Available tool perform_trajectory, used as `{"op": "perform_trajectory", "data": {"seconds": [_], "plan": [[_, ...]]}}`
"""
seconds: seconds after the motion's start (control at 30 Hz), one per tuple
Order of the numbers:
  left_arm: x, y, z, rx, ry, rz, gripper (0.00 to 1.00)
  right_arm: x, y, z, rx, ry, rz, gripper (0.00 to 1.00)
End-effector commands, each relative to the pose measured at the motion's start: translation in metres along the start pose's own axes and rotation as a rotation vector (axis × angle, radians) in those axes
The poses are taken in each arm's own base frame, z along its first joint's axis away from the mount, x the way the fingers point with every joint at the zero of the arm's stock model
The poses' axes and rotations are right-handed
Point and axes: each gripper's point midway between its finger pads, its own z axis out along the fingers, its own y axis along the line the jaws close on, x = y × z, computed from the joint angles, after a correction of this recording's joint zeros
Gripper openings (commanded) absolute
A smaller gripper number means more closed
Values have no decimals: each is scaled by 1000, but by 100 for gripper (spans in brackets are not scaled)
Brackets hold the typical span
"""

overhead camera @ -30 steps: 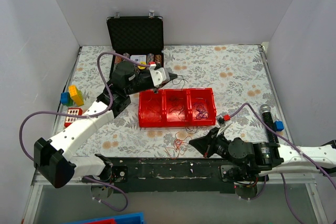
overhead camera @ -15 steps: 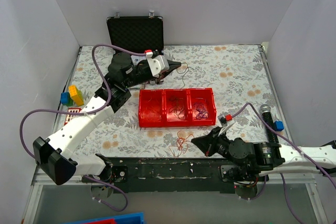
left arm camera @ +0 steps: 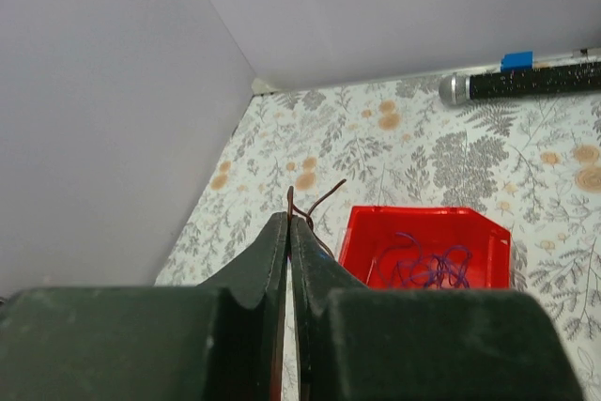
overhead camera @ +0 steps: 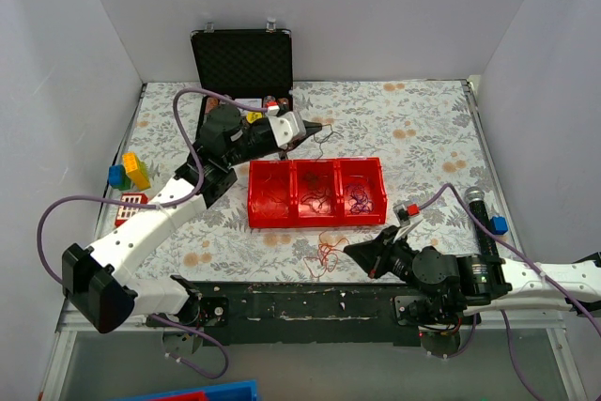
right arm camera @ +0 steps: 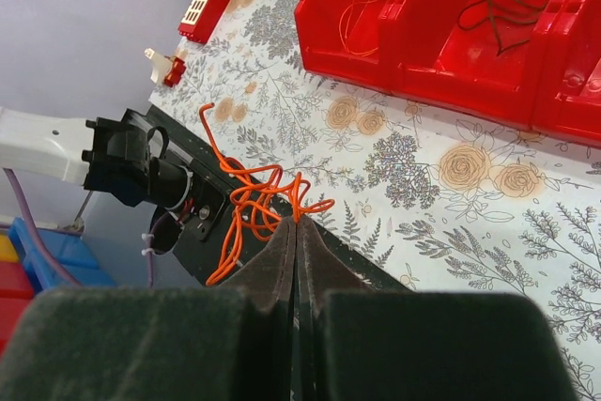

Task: Untangle the cables

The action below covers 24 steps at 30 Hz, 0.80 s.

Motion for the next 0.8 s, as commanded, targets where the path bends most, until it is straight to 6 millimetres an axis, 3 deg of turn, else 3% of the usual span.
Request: {"op": "perform_trajectory", "data": {"seconds": [0.0, 0.27, 0.57, 0.67, 0.77], "plan": [[18, -4, -3, -5, 41, 36, 0, -21, 7, -6, -5, -53, 34, 1], [58, -27, 2, 40, 119, -15, 0, -25, 6, -7, 6, -63, 37, 1], [168, -50, 19, -56, 459, -113, 0, -27, 3, -6, 39, -61, 9, 1], [207, -56, 10, -85, 609, -150, 0, -31, 4, -8, 42, -67, 10, 1], [229, -58, 2, -119, 677, -154, 0, -34, 4, -10, 43, -70, 5, 1]]}}
